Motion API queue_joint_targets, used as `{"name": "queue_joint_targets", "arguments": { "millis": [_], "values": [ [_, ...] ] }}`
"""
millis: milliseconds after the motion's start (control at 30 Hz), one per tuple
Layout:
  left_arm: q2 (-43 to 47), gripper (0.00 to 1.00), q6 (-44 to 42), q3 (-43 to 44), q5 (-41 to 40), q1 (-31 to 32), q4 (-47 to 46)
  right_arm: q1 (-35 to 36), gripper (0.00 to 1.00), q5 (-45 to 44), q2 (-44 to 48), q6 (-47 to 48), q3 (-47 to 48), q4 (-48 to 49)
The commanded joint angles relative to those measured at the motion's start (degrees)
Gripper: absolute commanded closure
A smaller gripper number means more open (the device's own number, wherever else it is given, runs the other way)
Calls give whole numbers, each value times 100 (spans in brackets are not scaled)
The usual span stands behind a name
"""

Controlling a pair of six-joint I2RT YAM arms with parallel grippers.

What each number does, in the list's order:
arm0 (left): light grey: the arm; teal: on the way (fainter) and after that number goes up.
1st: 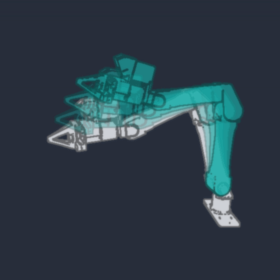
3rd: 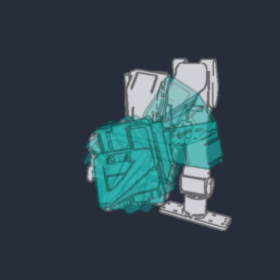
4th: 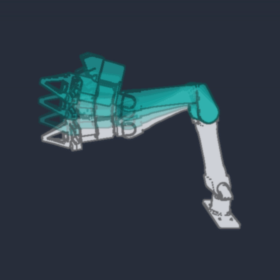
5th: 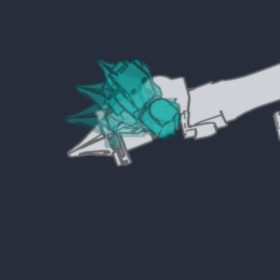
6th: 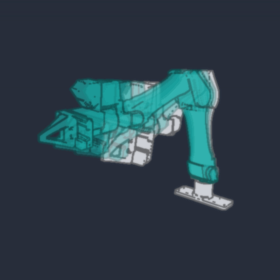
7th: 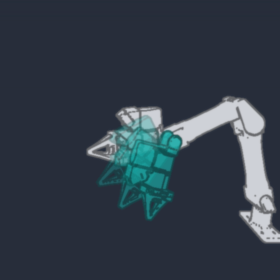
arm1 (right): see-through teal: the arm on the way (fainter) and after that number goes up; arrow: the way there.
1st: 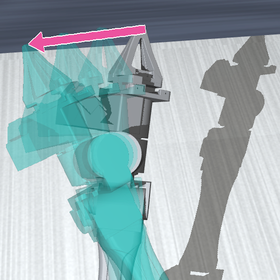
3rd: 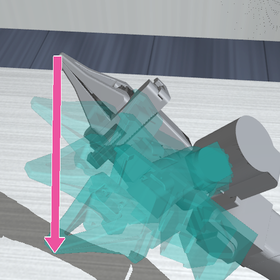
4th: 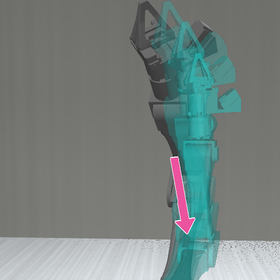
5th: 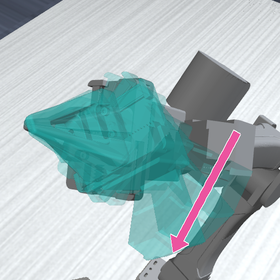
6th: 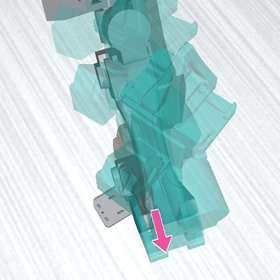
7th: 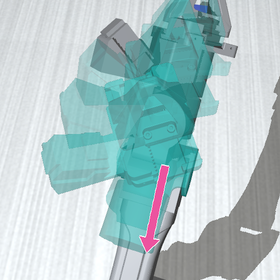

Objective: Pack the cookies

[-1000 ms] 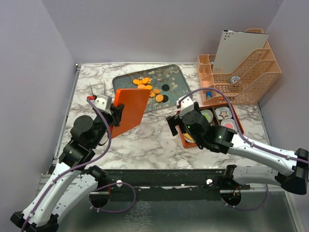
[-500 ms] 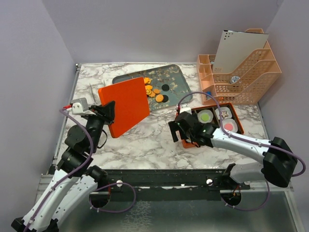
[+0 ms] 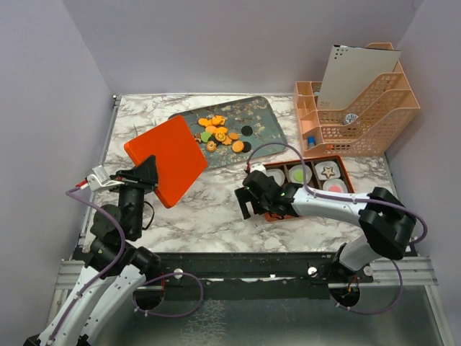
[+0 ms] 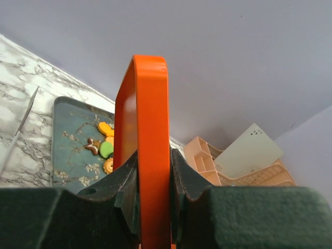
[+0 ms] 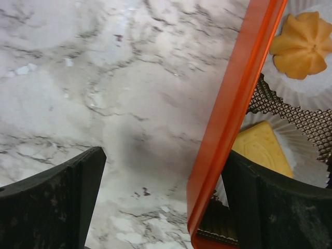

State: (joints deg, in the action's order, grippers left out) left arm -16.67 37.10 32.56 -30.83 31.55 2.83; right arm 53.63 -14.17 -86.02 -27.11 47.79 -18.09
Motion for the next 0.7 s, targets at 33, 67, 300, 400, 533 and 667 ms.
{"name": "queue_joint_targets", "arguments": {
  "millis": [33, 67, 300, 400, 533, 667],
  "values": [
    [257, 100, 166, 55, -264, -29, -342, 570, 2, 151, -646, -108, 791, 392],
    [289, 100, 172, 52, -259, -28, -330, 645, 2, 171, -772, -92, 908, 444],
    [375, 100, 235, 111, -105, -26, -292, 1057, 2, 314, -1404, 92, 1666, 534],
    [346, 100, 281, 160, 1, -26, -292, 1071, 1, 202, -1280, 123, 1730, 501],
    [224, 100, 381, 193, 210, -26, -292, 1065, 0, -94, -810, 287, 1541, 413],
    [39, 100, 587, 214, 345, -31, -330, 1034, 0, -450, -194, 423, 1183, 344]
  ]
}}
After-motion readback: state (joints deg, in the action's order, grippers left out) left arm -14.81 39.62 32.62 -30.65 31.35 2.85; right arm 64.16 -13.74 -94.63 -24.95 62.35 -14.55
